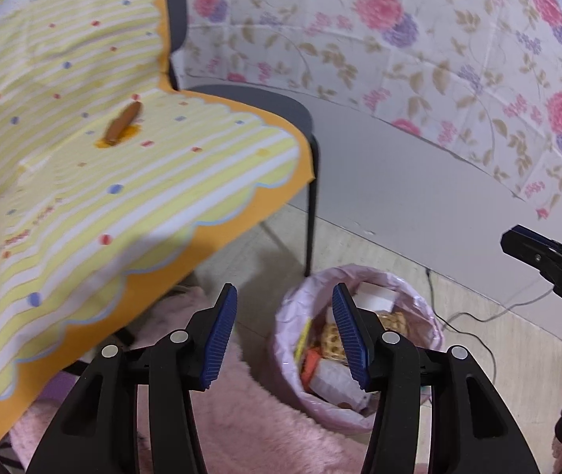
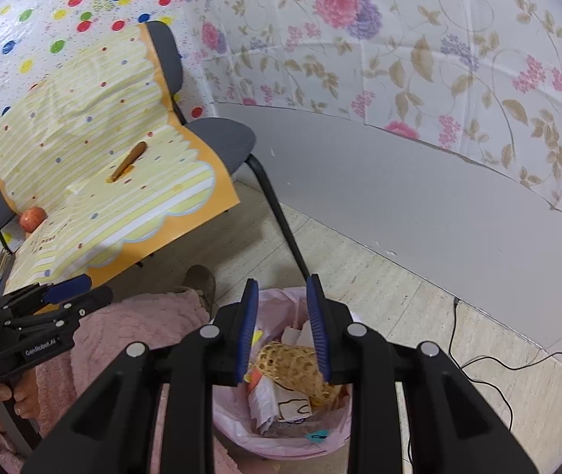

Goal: Collect trash
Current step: 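Carry bamboo ball and paper strip over the wastebasket and open both tools, then move both tools back toward the brown wooden piece on the chair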

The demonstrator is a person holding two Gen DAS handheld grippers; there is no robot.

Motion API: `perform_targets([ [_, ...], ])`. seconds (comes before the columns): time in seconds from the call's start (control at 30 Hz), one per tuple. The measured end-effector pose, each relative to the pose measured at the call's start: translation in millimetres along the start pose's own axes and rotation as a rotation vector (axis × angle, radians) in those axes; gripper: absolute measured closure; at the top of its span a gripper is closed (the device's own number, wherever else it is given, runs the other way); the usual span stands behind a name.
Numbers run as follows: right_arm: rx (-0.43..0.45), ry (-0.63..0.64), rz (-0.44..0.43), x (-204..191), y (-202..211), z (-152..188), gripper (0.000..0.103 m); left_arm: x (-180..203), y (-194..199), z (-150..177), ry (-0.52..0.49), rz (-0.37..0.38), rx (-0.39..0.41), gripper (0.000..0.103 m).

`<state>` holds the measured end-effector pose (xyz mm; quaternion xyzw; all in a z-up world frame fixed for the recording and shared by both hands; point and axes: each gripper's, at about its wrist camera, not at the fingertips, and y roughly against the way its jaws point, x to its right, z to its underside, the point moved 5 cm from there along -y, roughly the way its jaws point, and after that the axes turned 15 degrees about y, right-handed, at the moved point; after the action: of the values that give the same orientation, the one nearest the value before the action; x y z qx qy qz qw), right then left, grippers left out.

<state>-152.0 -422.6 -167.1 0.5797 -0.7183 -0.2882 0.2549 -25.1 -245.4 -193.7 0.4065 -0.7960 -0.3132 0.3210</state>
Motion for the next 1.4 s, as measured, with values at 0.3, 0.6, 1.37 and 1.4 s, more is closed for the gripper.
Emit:
perform_targets([
  [0.3, 0.019, 0.080, -0.038, -35.5, 7.5, -18.2, 0.070, -21.1, 36.7, -13.6, 0.050, -0.054, 0.094, 0.042],
  [0.6, 0.070, 0.136, -0.128, -77.1, 1.8, -57.5, 0.062, -63.0, 61.8, -30.6, 0.129, -0.139, 0.150, 0.039],
  [1.37, 0.122, 0.353, -0.244, -177.9, -67.0, -170.6, 0.056, -209.0, 86.1, -109.0, 0.326, -0.370, 0.257, 0.036],
  [1.4, 0.121, 0.353, -0.248, -179.1, -70.8, -174.4, 0.056, -213.9, 83.0, -115.9, 0.324, -0.380, 0.257, 0.036],
])
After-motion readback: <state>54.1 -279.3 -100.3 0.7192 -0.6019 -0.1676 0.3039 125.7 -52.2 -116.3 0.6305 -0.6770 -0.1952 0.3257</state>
